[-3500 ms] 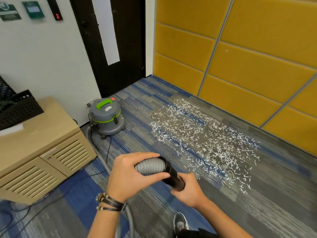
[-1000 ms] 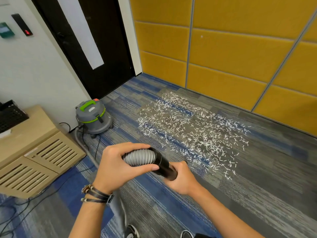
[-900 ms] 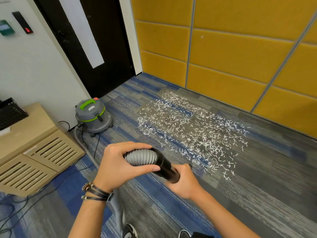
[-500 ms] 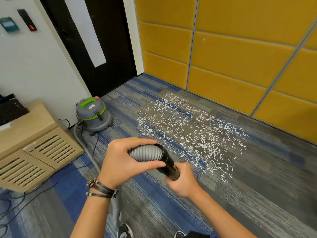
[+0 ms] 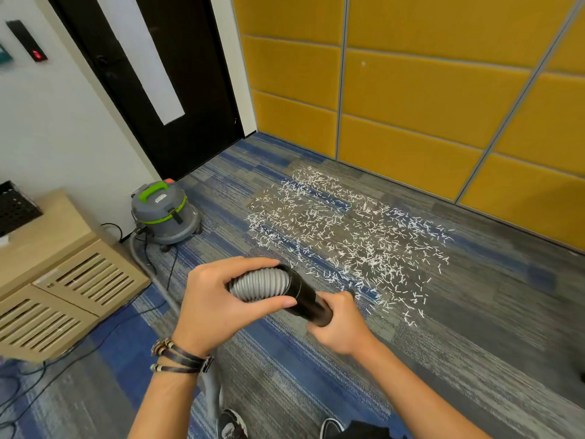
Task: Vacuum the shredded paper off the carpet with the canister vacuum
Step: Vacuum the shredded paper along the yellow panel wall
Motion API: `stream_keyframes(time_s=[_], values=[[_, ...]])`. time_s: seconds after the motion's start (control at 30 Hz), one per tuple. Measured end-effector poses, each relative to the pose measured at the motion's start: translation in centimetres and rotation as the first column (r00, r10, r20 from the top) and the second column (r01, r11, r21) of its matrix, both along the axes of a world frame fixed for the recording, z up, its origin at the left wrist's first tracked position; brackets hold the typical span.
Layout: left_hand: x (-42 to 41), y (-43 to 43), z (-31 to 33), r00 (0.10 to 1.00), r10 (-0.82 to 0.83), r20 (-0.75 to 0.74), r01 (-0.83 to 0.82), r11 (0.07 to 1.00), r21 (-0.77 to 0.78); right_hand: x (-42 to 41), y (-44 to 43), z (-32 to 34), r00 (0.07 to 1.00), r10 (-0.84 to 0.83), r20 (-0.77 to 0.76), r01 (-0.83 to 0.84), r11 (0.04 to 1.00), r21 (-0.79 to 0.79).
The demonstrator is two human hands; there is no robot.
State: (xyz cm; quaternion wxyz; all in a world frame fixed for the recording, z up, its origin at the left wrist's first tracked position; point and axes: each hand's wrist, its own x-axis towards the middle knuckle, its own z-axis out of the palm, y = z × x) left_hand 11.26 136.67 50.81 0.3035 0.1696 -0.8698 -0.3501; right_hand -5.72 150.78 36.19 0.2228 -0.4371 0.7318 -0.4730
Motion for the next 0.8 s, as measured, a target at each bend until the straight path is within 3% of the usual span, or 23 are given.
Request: stream_keyframes(time_s=[0.37, 0.57, 0.8], values=[[-1.4, 1.9, -0.7, 0.997, -0.079, 0.014, 0.079, 0.997, 0.026, 0.1, 3.4, -1.9, 0.998, -0.052, 0.023, 0.051, 0.998, 0.024], [-2.0, 2.7, 0.0, 0.999, -0.031, -0.028, 0.031, 0.999, -0.023, -0.8, 3.5, -0.4, 0.998, -0.051, 0.021, 0.051, 0.999, 0.005], [-1.9, 2.4, 0.2, 0.998, -0.065, -0.019, 0.066, 0.997, 0.036, -0.1, 4.5, -0.1, 0.999, -0.044, -0.026, 0.044, 0.999, 0.016]])
